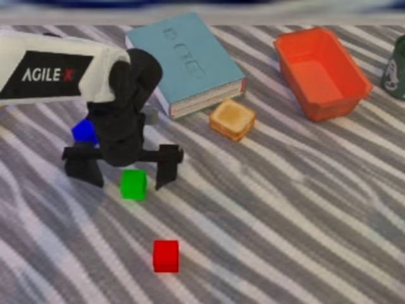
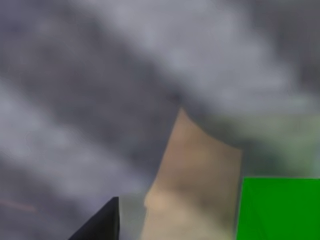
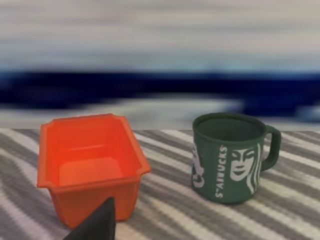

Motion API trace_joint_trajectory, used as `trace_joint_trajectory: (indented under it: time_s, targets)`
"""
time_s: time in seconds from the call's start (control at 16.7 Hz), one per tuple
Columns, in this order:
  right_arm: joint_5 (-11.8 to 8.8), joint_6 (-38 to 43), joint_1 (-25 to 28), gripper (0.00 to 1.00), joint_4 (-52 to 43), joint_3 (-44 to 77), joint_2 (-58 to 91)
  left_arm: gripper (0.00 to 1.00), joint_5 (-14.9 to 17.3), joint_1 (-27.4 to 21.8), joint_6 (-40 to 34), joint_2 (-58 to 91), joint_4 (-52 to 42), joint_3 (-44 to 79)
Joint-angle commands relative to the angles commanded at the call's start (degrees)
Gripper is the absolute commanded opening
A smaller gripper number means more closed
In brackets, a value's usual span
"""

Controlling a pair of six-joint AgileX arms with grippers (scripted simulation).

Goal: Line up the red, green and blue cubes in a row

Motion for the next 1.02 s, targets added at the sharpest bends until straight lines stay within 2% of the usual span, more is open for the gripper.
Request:
trace_joint_trajectory:
  time_s: [0.54,1.02]
  targets:
    - [0.0,0.0,0.0,1.0,0.0,0.0,0.0,0.02,0.0,0.0,0.0,0.0,0.0,0.0]
    - [0.0,0.0,0.0,1.0,0.0,0.0,0.0,0.0,0.0,0.0,0.0,0.0,0.0,0.0]
